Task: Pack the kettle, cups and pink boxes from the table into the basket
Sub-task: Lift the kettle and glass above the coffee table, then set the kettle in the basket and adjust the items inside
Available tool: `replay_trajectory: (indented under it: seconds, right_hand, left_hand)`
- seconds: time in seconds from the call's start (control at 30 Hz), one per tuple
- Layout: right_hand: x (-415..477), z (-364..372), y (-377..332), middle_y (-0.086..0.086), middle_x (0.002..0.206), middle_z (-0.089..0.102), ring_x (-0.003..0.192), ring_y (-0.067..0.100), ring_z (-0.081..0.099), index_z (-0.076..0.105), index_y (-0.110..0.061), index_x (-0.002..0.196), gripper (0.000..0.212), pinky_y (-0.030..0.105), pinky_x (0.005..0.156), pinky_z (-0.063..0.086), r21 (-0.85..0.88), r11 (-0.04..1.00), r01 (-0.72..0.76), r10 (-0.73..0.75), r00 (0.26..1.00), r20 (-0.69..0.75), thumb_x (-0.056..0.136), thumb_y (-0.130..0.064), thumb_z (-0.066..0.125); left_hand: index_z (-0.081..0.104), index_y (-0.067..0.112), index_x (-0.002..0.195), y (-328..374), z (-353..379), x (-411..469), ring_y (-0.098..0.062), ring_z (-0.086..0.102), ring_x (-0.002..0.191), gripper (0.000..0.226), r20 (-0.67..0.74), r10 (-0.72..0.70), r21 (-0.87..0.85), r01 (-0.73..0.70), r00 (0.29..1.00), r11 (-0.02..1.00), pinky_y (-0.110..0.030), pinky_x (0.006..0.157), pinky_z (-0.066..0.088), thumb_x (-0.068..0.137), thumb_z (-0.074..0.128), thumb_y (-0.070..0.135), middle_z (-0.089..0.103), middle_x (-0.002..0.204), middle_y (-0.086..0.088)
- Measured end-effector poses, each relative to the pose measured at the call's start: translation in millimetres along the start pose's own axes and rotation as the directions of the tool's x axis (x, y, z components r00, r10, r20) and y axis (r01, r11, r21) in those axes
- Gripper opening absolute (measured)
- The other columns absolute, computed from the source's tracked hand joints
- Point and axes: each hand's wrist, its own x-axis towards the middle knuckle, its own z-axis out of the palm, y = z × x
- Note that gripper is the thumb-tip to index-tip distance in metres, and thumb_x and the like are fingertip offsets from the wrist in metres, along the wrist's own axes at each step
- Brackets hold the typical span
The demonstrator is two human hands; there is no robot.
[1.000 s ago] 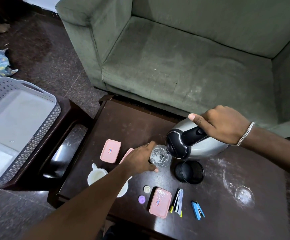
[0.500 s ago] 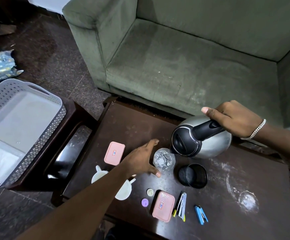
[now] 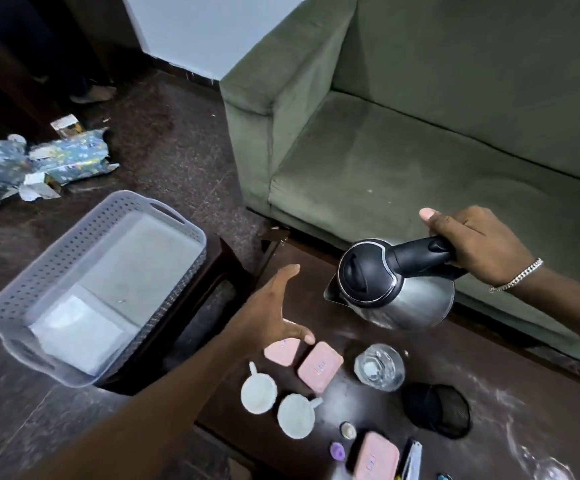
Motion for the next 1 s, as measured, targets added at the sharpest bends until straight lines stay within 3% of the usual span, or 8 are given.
replay_trajectory:
  seconds: [0.17,0.27,0.37,0.43,0.5,0.73,0.83,1.0]
  right_hand:
    - [40,31,-62,0.013,0.039,0.042,0.041,0.022,0.035,0.041,-0.001,0.044,0.076,0.039,0.051,0.034,0.204,0.979,0.011,-0.011,1.000,0.002,0.097,-0.055,0.047]
    - [64,53,-104,0.016,0.039,0.052,0.037,0.026,0.049,0.051,-0.001,0.045,0.075,0.030,0.048,0.040,0.290,0.956,0.030,-0.026,0.999,-0.019,0.096,-0.057,0.048]
    - [89,77,-146,0.009,0.035,0.050,0.035,0.023,0.051,0.054,-0.003,0.047,0.074,0.026,0.044,0.041,0.358,0.932,0.064,-0.058,0.998,-0.027,0.094,-0.059,0.048]
    - [106,93,-173,0.012,0.036,0.052,0.035,0.023,0.051,0.055,-0.004,0.046,0.074,0.030,0.046,0.041,0.380,0.921,0.089,-0.085,0.996,-0.027,0.094,-0.059,0.046]
    - [121,110,-198,0.014,0.035,0.051,0.033,0.022,0.048,0.055,-0.006,0.043,0.074,0.024,0.044,0.039,0.429,0.896,0.117,-0.119,0.993,-0.023,0.096,-0.057,0.046]
    - [159,171,-262,0.012,0.031,0.049,0.029,0.016,0.047,0.059,-0.005,0.043,0.074,0.016,0.042,0.037,0.518,0.847,0.120,-0.133,0.991,-0.013,0.097,-0.055,0.047]
    - [171,203,-277,0.008,0.032,0.051,0.030,0.015,0.048,0.060,-0.007,0.045,0.072,0.020,0.043,0.038,0.564,0.820,0.100,-0.127,0.992,0.009,0.095,-0.057,0.048]
    - [182,257,-283,0.010,0.036,0.048,0.035,0.019,0.044,0.051,0.008,0.051,0.075,0.031,0.045,0.036,0.676,0.734,0.071,-0.142,0.989,0.051,0.094,-0.053,0.050]
  left_hand:
    - [0.033,0.017,0.161,0,-73,-29,0.009,0.037,0.144,0.130,-0.119,-0.005,-0.069,-0.003,0.993,0.998,-0.033,0.120,0.042,0.055,0.097,0.058,0.041,0.162,0.009]
    - [0.035,0.019,0.160,2,-116,-45,0.002,0.041,0.146,0.119,-0.186,0.009,-0.084,-0.026,0.982,0.996,-0.033,0.118,0.044,0.063,0.099,0.046,0.045,0.161,0.010]
    - [0.037,0.029,0.158,-2,-155,-60,-0.001,0.046,0.144,0.111,-0.237,0.040,-0.094,-0.064,0.971,0.994,-0.030,0.115,0.046,0.067,0.097,0.048,0.053,0.154,0.016]
    - [0.037,0.035,0.157,-7,-178,-70,0.002,0.045,0.143,0.110,-0.291,0.042,-0.106,-0.076,0.956,0.992,-0.031,0.111,0.049,0.066,0.096,0.052,0.052,0.153,0.022]
    - [0.033,0.040,0.158,-14,-198,-81,0.004,0.044,0.143,0.112,-0.338,0.032,-0.119,-0.077,0.940,0.990,-0.032,0.108,0.049,0.066,0.094,0.057,0.049,0.153,0.026]
    - [0.024,0.053,0.156,-43,-255,-104,0.011,0.048,0.136,0.111,-0.467,-0.019,-0.131,-0.048,0.884,0.990,-0.016,0.099,0.050,0.068,0.091,0.062,0.048,0.151,0.031]
    - [0.029,0.056,0.152,-64,-273,-109,0.010,0.050,0.135,0.105,-0.506,-0.070,-0.167,-0.018,0.860,0.986,-0.009,0.096,0.050,0.068,0.092,0.060,0.052,0.149,0.029]
    - [0.032,0.058,0.149,-103,-284,-114,0.013,0.051,0.132,0.103,-0.533,-0.139,-0.218,0.023,0.835,0.976,-0.009,0.092,0.050,0.067,0.093,0.056,0.055,0.143,0.033]
